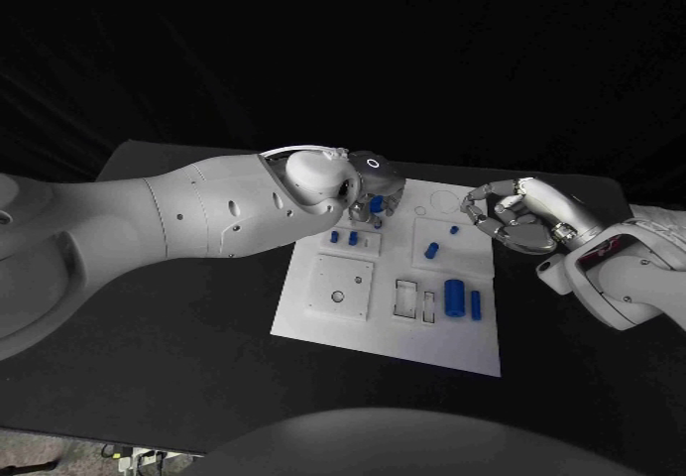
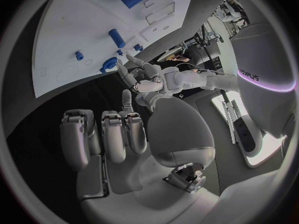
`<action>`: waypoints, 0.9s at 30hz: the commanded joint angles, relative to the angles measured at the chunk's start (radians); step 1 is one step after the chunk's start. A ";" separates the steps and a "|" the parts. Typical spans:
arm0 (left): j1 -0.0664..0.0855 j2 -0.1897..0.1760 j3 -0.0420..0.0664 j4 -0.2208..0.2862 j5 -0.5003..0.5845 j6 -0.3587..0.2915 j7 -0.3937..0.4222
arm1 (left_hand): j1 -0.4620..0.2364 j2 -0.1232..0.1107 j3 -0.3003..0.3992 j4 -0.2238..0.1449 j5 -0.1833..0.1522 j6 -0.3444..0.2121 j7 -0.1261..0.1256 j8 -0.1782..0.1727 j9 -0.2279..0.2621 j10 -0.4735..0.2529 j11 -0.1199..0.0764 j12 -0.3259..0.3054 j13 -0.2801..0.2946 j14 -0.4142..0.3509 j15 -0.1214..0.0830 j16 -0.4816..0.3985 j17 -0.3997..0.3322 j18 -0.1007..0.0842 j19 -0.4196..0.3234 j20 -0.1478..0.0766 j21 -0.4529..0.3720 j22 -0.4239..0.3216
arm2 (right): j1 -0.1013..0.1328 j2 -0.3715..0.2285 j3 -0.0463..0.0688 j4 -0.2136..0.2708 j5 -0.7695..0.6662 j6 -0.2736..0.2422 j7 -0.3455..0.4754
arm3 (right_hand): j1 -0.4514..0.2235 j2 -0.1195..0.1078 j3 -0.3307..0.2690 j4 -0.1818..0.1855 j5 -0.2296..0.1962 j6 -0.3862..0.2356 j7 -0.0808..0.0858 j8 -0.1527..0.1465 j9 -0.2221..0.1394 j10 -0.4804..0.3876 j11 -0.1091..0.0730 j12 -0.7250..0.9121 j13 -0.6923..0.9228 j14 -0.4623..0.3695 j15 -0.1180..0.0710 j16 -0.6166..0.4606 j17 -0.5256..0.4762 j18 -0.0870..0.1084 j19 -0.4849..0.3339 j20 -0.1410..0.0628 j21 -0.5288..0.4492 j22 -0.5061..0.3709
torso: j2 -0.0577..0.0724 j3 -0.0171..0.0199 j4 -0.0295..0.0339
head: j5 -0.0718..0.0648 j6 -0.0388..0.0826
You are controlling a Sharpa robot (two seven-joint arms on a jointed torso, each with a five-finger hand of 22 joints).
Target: Assemble the parts on the task board
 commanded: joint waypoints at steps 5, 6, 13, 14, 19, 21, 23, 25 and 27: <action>-0.006 0.004 0.001 -0.002 -0.004 0.046 -0.019 | -0.020 0.001 -0.014 0.001 0.007 -0.018 -0.001 -0.012 -0.003 0.007 0.002 -0.001 0.001 -0.010 0.000 -0.003 -0.006 -0.013 0.034 -0.004 -0.007 0.207 | -0.001 0.000 0.000 -0.003 -0.004 0.021 -0.005 | 0.014 -0.003 -0.001 -0.002 0.010 0.007 0.000 -0.005 0.002 0.106 -0.003 0.004 0.263 0.106 0.000 0.003 0.263 0.010 0.041 -0.002 0.001 0.232 | 0.001 -0.0001 -0.0003 | -0.002 0.000; -0.007 0.004 0.001 -0.003 -0.004 0.044 -0.018 | -0.020 0.002 -0.015 0.001 0.009 -0.019 -0.002 -0.013 -0.003 0.008 0.002 0.000 0.002 -0.010 0.000 -0.003 -0.006 -0.013 0.034 -0.004 -0.007 0.207 | -0.001 0.000 0.000 -0.003 -0.004 0.021 -0.005 | 0.014 -0.003 -0.001 -0.002 0.010 0.007 0.000 -0.005 0.002 0.106 -0.003 0.004 0.263 0.106 0.000 0.003 0.263 0.010 0.041 -0.002 0.001 0.232 | 0.001 0.0000 -0.0001 | -0.002 0.000; -0.010 0.010 0.001 -0.016 -0.005 0.018 -0.008 | -0.013 0.012 -0.012 -0.007 0.036 -0.016 -0.003 -0.015 -0.003 0.022 -0.001 0.008 0.009 -0.010 -0.002 0.002 -0.009 -0.013 0.034 -0.005 -0.006 0.208 | -0.001 -0.004 0.000 -0.003 -0.005 0.021 -0.007 | 0.018 -0.006 -0.001 -0.003 0.020 0.008 0.000 -0.005 0.003 0.106 -0.003 0.004 0.263 0.106 0.000 0.003 0.263 0.010 0.040 -0.002 0.000 0.231 | 0.000 0.0002 -0.0003 | -0.004 0.000; -0.010 0.011 0.001 -0.017 -0.005 0.016 -0.007 | -0.012 0.013 -0.012 -0.007 0.039 -0.016 -0.003 -0.015 -0.003 0.022 -0.001 0.008 0.010 -0.011 -0.002 0.001 -0.010 -0.013 0.034 -0.005 -0.007 0.207 | -0.002 -0.005 0.000 -0.002 -0.005 0.021 -0.007 | 0.019 -0.006 -0.001 -0.003 0.023 0.008 0.000 -0.006 0.003 0.106 -0.003 0.004 0.263 0.106 0.000 0.003 0.263 0.010 0.041 -0.002 0.001 0.231 | 0.000 0.0002 -0.0002 | -0.004 0.000; -0.011 0.013 0.000 -0.020 -0.005 0.014 -0.010 | -0.006 0.017 -0.008 -0.013 0.063 -0.014 -0.002 -0.016 -0.002 0.028 0.000 0.012 0.014 -0.023 -0.001 -0.015 -0.036 -0.010 0.029 -0.005 -0.020 0.204 | -0.002 -0.008 0.000 -0.002 -0.005 0.022 -0.009 | 0.021 -0.007 -0.001 -0.004 0.030 0.008 -0.001 -0.006 0.003 0.106 -0.003 0.004 0.263 0.106 0.000 0.003 0.263 0.010 0.040 -0.003 0.000 0.231 | 0.000 0.0002 0.0000 | -0.005 0.000; -0.011 0.013 0.000 -0.021 -0.005 0.016 -0.011 | -0.004 0.019 -0.007 -0.015 0.070 -0.015 -0.002 -0.016 -0.002 0.032 0.000 0.014 0.017 -0.025 -0.001 -0.018 -0.041 -0.010 0.028 -0.005 -0.021 0.203 | -0.002 -0.008 0.000 -0.001 -0.005 0.022 -0.009 | 0.022 -0.007 -0.001 -0.004 0.033 0.008 0.000 -0.006 0.003 0.106 -0.003 0.004 0.263 0.106 -0.001 0.003 0.263 0.010 0.040 -0.003 0.000 0.231 | 0.000 0.0003 -0.0002 | -0.005 0.000; -0.012 0.014 0.000 -0.022 -0.005 0.019 -0.011 | -0.003 0.020 -0.006 -0.016 0.074 -0.015 -0.002 -0.017 -0.002 0.034 0.000 0.015 0.018 -0.027 -0.001 -0.020 -0.044 -0.010 0.027 -0.005 -0.023 0.203 | -0.002 -0.009 0.000 -0.001 -0.005 0.022 -0.010 | 0.023 -0.008 0.000 -0.004 0.035 0.009 0.000 -0.006 0.003 0.106 -0.003 0.004 0.263 0.106 -0.001 0.003 0.263 0.010 0.041 -0.003 0.000 0.231 | 0.000 0.0003 -0.0002 | -0.006 0.000; -0.014 0.014 0.000 -0.023 -0.005 0.020 -0.010 | -0.002 0.022 -0.004 -0.018 0.079 -0.015 -0.002 -0.017 -0.002 0.035 0.000 0.017 0.020 -0.028 -0.001 -0.020 -0.046 -0.009 0.027 -0.005 -0.024 0.203 | -0.002 -0.009 0.000 0.000 -0.005 0.023 -0.010 | 0.023 -0.008 0.000 -0.004 0.037 0.009 0.000 -0.006 0.004 0.106 -0.003 0.004 0.263 0.106 -0.001 0.003 0.263 0.010 0.040 -0.003 0.000 0.231 | 0.000 0.0002 -0.0001 | -0.006 0.000; -0.015 0.015 0.000 -0.025 -0.005 0.019 -0.008 | -0.001 0.024 -0.003 -0.019 0.083 -0.013 -0.002 -0.016 -0.002 0.036 0.000 0.017 0.021 -0.029 -0.001 -0.021 -0.048 -0.009 0.027 -0.005 -0.024 0.203 | -0.002 -0.009 0.000 0.000 -0.005 0.023 -0.011 | 0.023 -0.008 0.000 -0.004 0.037 0.009 0.000 -0.006 0.004 0.106 -0.003 0.004 0.263 0.106 -0.001 0.003 0.263 0.010 0.040 -0.003 0.000 0.231 | 0.000 0.0002 0.0000 | -0.005 0.000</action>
